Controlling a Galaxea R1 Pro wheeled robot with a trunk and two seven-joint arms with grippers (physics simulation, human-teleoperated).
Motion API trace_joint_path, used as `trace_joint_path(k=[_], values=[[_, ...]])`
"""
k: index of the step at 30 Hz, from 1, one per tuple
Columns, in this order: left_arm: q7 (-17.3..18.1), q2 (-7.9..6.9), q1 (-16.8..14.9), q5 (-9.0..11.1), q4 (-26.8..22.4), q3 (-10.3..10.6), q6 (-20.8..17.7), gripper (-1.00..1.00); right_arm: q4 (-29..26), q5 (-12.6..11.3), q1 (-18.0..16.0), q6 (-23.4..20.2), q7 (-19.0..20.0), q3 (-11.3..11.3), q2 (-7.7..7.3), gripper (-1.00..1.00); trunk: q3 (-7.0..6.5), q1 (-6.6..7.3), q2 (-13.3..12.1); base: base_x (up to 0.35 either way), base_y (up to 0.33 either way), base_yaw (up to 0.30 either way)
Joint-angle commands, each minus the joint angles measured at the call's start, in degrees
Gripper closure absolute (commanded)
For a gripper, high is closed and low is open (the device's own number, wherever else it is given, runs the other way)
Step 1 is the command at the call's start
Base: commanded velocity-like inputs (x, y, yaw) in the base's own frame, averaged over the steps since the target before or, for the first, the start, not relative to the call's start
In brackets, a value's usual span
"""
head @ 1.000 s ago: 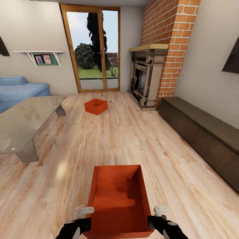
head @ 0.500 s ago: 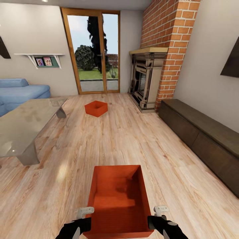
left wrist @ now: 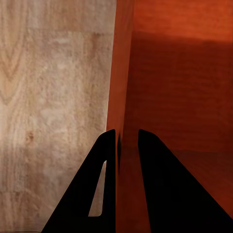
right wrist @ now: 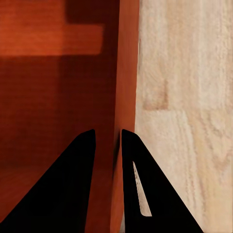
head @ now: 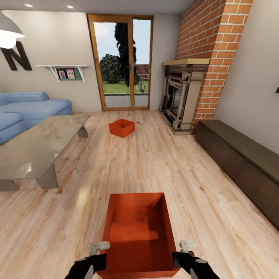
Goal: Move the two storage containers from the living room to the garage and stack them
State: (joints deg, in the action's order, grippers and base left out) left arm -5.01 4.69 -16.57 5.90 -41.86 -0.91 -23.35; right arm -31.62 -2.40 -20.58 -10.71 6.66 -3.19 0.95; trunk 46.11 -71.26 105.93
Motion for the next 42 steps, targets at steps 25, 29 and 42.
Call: trace_joint_path(k=[25,29,42], values=[[-0.7,-0.03,-0.04,-0.99,-0.24,-0.23,-0.3,1.0,0.06,0.38,0.01,-0.36,-0.16,0.03,-0.07,1.0,-5.3,5.5,-10.02,0.0,0.0,0.278],[-0.7,-0.03,-0.04,-1.04,-0.24,-0.23,-0.3,1.0,0.06,0.38,0.01,-0.36,-0.16,0.03,-0.07,1.0,-6.15,6.38,-11.62,0.0,0.0,0.283],[-0.7,-0.03,-0.04,-1.07,-0.24,-0.23,-0.3,1.0,0.06,0.38,0.01,-0.36,-0.16,0.07,-0.07,1.0,-8.82,9.24,-16.84,0.0,0.0,0.287]])
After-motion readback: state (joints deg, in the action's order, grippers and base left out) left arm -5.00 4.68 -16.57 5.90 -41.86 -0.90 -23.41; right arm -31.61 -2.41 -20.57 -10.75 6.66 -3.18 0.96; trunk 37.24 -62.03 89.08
